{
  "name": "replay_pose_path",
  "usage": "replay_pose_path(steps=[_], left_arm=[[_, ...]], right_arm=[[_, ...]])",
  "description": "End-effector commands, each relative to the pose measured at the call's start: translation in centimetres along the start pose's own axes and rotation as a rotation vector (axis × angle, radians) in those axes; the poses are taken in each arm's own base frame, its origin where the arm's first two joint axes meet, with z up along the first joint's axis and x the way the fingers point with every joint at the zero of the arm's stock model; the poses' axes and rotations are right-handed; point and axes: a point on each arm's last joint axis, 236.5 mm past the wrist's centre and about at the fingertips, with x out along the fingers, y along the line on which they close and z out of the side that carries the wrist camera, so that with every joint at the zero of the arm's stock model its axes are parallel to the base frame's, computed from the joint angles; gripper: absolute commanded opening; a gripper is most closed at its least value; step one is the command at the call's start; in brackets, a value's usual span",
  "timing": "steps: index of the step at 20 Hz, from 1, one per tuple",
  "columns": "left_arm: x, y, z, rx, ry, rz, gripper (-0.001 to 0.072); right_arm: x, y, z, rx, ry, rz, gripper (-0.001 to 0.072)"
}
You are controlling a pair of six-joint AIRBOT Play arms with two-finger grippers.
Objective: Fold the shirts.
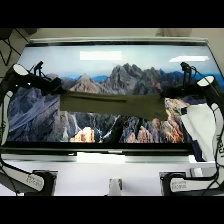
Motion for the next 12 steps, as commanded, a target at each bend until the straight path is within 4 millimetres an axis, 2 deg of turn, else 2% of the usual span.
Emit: replay_pose_path(steps=[1,2,3,4,5,7,9,12], left_arm=[[3.5,1.1,-0.7,-0.086,0.099,-0.025,0.0198],[4.0,1.4,-1.3,-0.096,0.126,-0.023,0.0462],[4.0,1.7,-1.4,-0.101,0.135,-0.023,0.0582],[3.4,1.9,-1.2,-0.103,0.130,-0.024,0.0603],[2.4,2.0,-0.6,-0.102,0.117,-0.027,0.0603],[-0.5,2.0,0.7,-0.093,0.085,-0.034,0.0602],[-3.9,1.4,2.0,-0.072,0.023,-0.040,0.0601],[-7.8,-0.6,2.7,-0.016,-0.058,-0.047,0.0600]], right_arm=[[3.1,-0.9,-0.8,0.037,0.051,0.010,0.0032],[3.0,-1.1,-0.9,0.025,0.056,0.001,0.0112],[2.7,-1.1,-0.8,0.007,0.054,-0.001,0.0292],[1.9,-1.1,-0.8,-0.039,0.057,0.002,0.0559],[0.8,-1.7,-0.9,-0.066,0.070,-0.010,0.0687],[-1.2,-4.7,-3.0,-0.049,0.150,-0.054,0.0697],[-1.9,-6.5,-5.9,-0.008,0.247,-0.047,0.0699],[0.2,-5.4,-7.8,-0.013,0.322,0.040,0.0700]])
